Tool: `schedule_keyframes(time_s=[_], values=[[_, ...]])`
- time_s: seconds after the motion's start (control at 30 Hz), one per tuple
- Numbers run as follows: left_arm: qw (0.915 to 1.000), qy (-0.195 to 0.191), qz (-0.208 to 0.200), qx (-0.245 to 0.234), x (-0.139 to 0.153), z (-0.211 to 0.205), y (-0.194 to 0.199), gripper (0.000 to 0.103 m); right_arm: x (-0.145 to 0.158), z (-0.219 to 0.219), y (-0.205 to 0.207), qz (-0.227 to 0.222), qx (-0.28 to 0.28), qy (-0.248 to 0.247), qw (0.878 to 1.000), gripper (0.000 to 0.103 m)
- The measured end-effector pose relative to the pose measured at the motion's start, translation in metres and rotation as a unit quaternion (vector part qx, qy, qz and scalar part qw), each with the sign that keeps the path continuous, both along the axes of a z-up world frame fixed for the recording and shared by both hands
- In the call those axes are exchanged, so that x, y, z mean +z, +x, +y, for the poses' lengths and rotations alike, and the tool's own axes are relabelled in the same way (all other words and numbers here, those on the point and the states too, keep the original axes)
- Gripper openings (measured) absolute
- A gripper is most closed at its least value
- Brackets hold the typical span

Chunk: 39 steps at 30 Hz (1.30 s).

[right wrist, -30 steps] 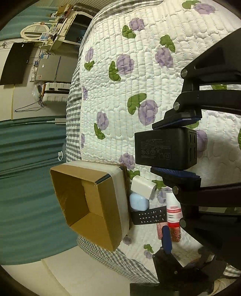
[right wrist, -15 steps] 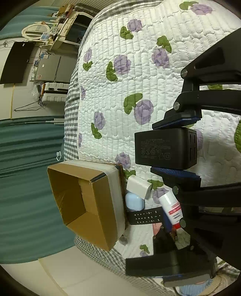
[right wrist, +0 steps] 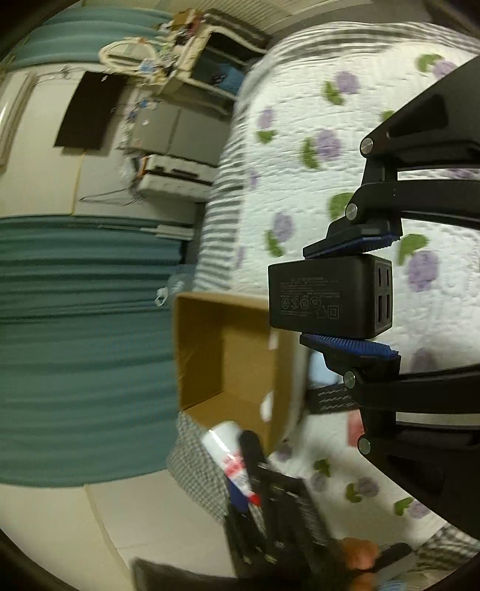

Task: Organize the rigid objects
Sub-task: 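Drop the bottle into the box with the left tool while the right tool drops the adapter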

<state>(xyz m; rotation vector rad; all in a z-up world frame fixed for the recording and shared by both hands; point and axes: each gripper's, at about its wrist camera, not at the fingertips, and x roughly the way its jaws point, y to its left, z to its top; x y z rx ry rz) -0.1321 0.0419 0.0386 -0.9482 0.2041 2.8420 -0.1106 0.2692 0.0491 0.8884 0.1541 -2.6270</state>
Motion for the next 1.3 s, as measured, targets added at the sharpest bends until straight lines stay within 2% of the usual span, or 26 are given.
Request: schedule_keyframes(time_s=[0.1, 0.2, 0.37, 0.47, 0.5, 0.57, 0.7, 0.87, 0.97, 1.07, 1.2, 1.23, 1.27, 1.3], values=[[0.9997, 0.019, -0.01, 0.013, -0.001, -0.009, -0.032, 0.036, 0.007, -0.01, -0.018, 0.014, 0.01, -0.003, 1.0, 0.038], [0.9988, 0.011, -0.036, 0.032, -0.023, -0.012, -0.069, 0.036, 0.004, -0.016, -0.041, 0.014, 0.017, -0.01, 1.0, 0.038], [0.9968, 0.012, -0.07, 0.039, -0.072, -0.013, -0.113, 0.036, -0.022, -0.019, -0.076, -0.005, 0.021, -0.006, 1.0, 0.038], [0.9963, 0.016, -0.077, 0.033, -0.092, -0.011, -0.122, 0.042, -0.039, -0.019, -0.087, -0.02, 0.021, -0.007, 1.0, 0.038], [0.9963, 0.018, -0.074, 0.039, -0.092, -0.011, -0.121, 0.054, -0.043, -0.019, -0.089, -0.025, 0.02, -0.006, 0.999, 0.038], [0.9967, 0.027, -0.05, 0.057, -0.086, -0.016, -0.118, 0.063, -0.047, -0.018, -0.092, -0.029, 0.018, -0.004, 0.999, 0.038], [0.9976, 0.028, -0.02, 0.061, -0.062, -0.028, -0.104, 0.063, -0.039, -0.021, -0.096, -0.024, 0.019, 0.001, 1.0, 0.038], [0.997, 0.025, 0.001, 0.074, -0.042, -0.054, -0.079, 0.066, -0.021, -0.054, -0.117, -0.008, 0.039, -0.006, 0.999, 0.038], [0.9966, 0.02, -0.003, 0.08, -0.041, -0.064, -0.071, 0.066, -0.032, -0.083, -0.149, -0.023, 0.048, -0.014, 0.999, 0.038], [0.9963, 0.022, -0.008, 0.082, -0.047, -0.073, -0.062, 0.066, -0.051, -0.103, -0.168, -0.037, 0.037, 0.005, 0.999, 0.038], [0.9957, 0.033, -0.012, 0.085, -0.053, -0.084, -0.048, 0.066, -0.067, -0.109, -0.176, -0.064, 0.026, 0.002, 0.998, 0.039], [0.9957, 0.033, -0.012, 0.085, -0.052, -0.083, -0.045, 0.066, -0.065, -0.109, -0.173, -0.058, 0.027, 0.004, 0.998, 0.048], [0.9958, 0.032, -0.012, 0.085, -0.052, -0.083, -0.041, 0.066, -0.062, -0.108, -0.168, -0.047, 0.028, 0.007, 0.999, 0.062], [0.9958, 0.029, -0.011, 0.086, -0.049, -0.08, -0.04, 0.066, -0.055, -0.105, -0.16, -0.033, 0.025, 0.012, 0.999, 0.07]])
